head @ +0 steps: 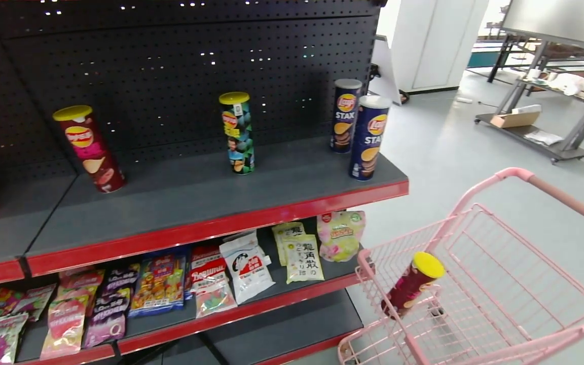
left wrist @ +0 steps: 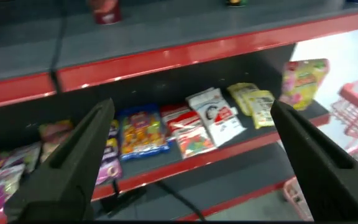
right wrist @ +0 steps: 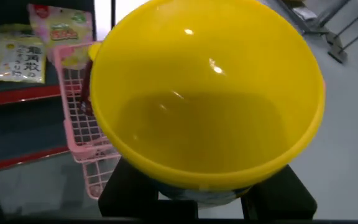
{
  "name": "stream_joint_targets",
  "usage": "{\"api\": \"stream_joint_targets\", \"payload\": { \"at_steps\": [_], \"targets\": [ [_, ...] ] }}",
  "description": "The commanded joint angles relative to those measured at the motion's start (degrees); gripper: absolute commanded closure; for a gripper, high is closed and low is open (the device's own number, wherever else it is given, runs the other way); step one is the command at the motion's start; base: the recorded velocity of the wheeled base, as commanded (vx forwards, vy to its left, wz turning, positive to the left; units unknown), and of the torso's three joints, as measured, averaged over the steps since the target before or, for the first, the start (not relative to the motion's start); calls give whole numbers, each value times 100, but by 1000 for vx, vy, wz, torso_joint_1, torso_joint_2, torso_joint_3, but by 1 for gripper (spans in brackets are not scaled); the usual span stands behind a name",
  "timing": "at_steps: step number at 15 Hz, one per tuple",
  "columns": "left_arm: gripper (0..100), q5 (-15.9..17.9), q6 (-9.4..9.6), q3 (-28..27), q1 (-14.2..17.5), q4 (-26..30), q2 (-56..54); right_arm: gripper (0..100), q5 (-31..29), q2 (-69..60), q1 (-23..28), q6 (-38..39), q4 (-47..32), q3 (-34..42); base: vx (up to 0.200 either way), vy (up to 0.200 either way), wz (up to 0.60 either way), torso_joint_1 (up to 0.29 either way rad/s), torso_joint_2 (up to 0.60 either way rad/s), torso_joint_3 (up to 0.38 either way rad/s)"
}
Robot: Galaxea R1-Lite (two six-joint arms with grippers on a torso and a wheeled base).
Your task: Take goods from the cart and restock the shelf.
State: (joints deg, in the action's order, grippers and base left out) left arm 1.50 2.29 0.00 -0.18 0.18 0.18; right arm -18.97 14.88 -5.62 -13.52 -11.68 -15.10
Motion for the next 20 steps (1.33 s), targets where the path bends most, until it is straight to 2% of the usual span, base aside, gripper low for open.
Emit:
{"api": "stream_joint_targets", "payload": {
  "at_steps": [1, 2, 7, 17, 20],
  "targets": [
    [0, -1, -1, 0, 1, -1, -1, 100, 7, -82, -18, -10, -10, 7, 0, 0, 600, 7, -2, 2],
    [0, -1, -1, 0, 1, -1, -1, 100, 51, -188, -27, -10, -27, 16, 0, 0, 600, 7, -2, 2],
    [0, -1, -1, 0, 1, -1, -1, 100, 350, -935, -124, -63, -10, 34, 0, 0, 0, 0, 0, 0],
    [0, -1, -1, 0, 1, -1, -1, 100, 745, -935, -124, -10, 43, -107, 200, 0, 0, 3, 3, 1],
    [0, -1, -9, 0, 1, -1, -1, 100, 833, -944, -124, 420, 52, -124, 133, 0, 0, 3, 2, 0]
  ]
}}
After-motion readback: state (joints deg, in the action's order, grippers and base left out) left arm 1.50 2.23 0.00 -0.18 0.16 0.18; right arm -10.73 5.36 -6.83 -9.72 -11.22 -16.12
